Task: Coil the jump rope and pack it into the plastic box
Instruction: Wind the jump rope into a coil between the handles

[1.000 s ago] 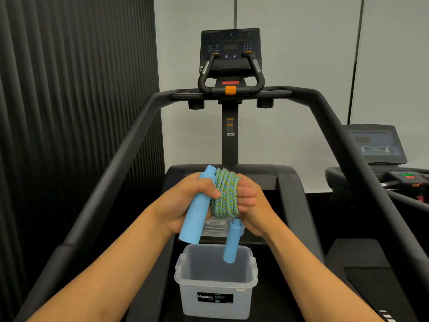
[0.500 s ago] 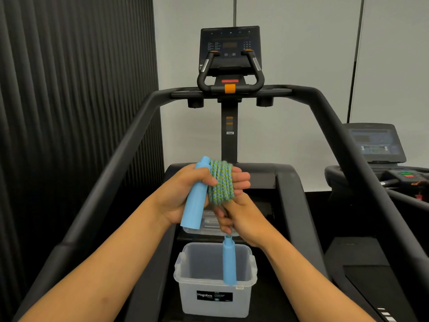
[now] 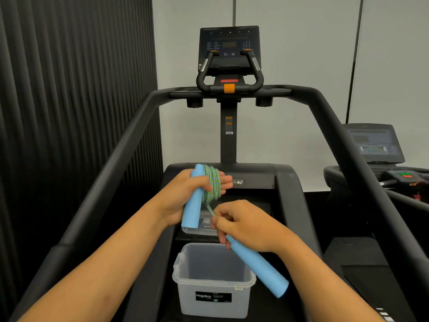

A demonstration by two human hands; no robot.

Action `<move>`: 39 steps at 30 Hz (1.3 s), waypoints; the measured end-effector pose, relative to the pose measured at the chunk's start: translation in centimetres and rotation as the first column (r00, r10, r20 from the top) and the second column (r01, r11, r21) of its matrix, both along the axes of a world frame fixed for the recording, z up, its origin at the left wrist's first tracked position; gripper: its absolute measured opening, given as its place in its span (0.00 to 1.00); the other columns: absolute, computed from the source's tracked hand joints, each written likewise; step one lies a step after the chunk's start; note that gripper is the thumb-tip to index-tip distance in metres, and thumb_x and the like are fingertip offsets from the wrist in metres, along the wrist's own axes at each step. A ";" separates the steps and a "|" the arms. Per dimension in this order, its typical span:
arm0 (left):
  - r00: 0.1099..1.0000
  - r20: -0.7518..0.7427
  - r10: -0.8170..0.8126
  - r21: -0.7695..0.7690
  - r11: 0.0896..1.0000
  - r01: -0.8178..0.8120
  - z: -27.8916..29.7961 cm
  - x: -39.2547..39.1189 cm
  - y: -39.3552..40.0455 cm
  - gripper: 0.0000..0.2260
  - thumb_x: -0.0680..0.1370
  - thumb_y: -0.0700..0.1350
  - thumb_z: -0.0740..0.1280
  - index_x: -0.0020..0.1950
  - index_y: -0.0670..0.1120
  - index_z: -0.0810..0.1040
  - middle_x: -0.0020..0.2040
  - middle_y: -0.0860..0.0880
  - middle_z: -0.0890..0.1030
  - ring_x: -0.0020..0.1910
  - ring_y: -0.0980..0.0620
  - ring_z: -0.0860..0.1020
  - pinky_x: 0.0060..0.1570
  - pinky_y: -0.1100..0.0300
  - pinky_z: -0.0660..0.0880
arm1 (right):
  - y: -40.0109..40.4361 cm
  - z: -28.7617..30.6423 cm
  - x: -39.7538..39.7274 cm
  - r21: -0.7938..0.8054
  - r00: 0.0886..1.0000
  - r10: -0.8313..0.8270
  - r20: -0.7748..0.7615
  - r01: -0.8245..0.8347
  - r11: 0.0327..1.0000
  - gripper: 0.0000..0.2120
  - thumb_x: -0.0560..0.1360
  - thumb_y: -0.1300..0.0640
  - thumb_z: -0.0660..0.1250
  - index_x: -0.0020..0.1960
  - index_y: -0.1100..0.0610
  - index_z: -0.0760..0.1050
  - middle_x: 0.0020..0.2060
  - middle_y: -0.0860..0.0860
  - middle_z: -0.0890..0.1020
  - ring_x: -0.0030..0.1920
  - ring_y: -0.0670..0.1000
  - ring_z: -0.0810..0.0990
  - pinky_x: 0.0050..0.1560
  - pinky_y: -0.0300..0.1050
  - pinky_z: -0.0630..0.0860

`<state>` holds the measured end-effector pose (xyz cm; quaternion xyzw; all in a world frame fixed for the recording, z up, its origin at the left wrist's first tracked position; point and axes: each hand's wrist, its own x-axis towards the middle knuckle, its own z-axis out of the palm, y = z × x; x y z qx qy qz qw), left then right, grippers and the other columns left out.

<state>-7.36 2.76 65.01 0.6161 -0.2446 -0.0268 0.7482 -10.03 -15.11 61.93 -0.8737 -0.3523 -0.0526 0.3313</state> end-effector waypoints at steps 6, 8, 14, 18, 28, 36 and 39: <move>0.993 0.018 0.114 0.102 0.988 -0.116 -0.8 0.8 0.6 0.23 0.67 0.33 0.62 0.62 0.33 0.77 0.60 0.38 0.84 0.60 0.42 0.83 0.61 0.53 0.80 | -0.8 1.3 -0.7 -0.112 1.000 -0.006 -0.014 0.005 0.994 0.03 0.75 0.59 0.67 0.44 0.51 0.77 0.33 0.47 0.85 0.34 0.49 0.86 0.40 0.42 0.83; 0.992 0.028 0.123 0.165 0.978 -0.126 -1.0 0.8 0.7 0.21 0.67 0.33 0.63 0.60 0.35 0.79 0.58 0.40 0.85 0.59 0.45 0.84 0.60 0.54 0.80 | -1.1 2.1 -0.7 -0.183 0.999 -0.025 0.047 0.033 0.983 0.05 0.73 0.59 0.67 0.47 0.51 0.79 0.35 0.52 0.85 0.32 0.50 0.84 0.39 0.46 0.84; 0.997 0.005 0.079 0.343 0.936 -0.076 -2.0 -0.2 0.5 0.05 0.68 0.36 0.66 0.42 0.41 0.79 0.40 0.43 0.79 0.37 0.46 0.76 0.36 0.58 0.72 | -2.0 5.7 -0.5 -0.309 0.920 -0.030 0.391 0.161 0.937 0.10 0.74 0.50 0.73 0.54 0.42 0.81 0.33 0.42 0.77 0.32 0.43 0.73 0.33 0.36 0.67; 0.986 -0.087 -0.143 0.217 0.963 0.159 -2.0 -0.4 0.5 0.17 0.71 0.31 0.60 0.56 0.34 0.81 0.54 0.32 0.83 0.52 0.37 0.84 0.54 0.50 0.81 | -2.2 6.6 0.1 -0.269 0.889 -0.012 0.457 0.151 0.951 0.09 0.75 0.51 0.73 0.55 0.43 0.83 0.33 0.36 0.76 0.38 0.30 0.74 0.33 0.32 0.64; 0.931 -0.157 -0.329 0.137 0.926 0.351 -2.4 -0.4 0.9 0.18 0.69 0.32 0.63 0.57 0.31 0.81 0.51 0.32 0.84 0.49 0.36 0.84 0.56 0.44 0.81 | -2.5 6.2 2.7 -0.146 0.907 0.082 0.413 -0.023 0.989 0.11 0.76 0.50 0.73 0.59 0.44 0.83 0.53 0.41 0.86 0.53 0.45 0.84 0.55 0.47 0.80; 0.945 -0.082 -0.317 0.082 0.943 0.323 -2.8 -0.1 1.2 0.23 0.66 0.36 0.69 0.60 0.30 0.79 0.54 0.32 0.83 0.53 0.35 0.82 0.65 0.38 0.73 | -3.5 4.1 4.3 0.227 0.978 0.192 0.081 -0.206 0.952 0.10 0.80 0.58 0.69 0.58 0.48 0.83 0.56 0.46 0.86 0.59 0.46 0.83 0.64 0.44 0.77; 0.941 -0.093 -0.325 0.052 0.942 0.330 -2.6 -0.2 0.9 0.28 0.61 0.37 0.76 0.59 0.30 0.78 0.53 0.32 0.83 0.51 0.36 0.83 0.63 0.38 0.75 | -3.0 2.6 5.0 0.396 0.951 0.307 -0.031 -0.270 0.878 0.09 0.78 0.51 0.69 0.56 0.45 0.84 0.56 0.48 0.85 0.58 0.48 0.82 0.62 0.46 0.77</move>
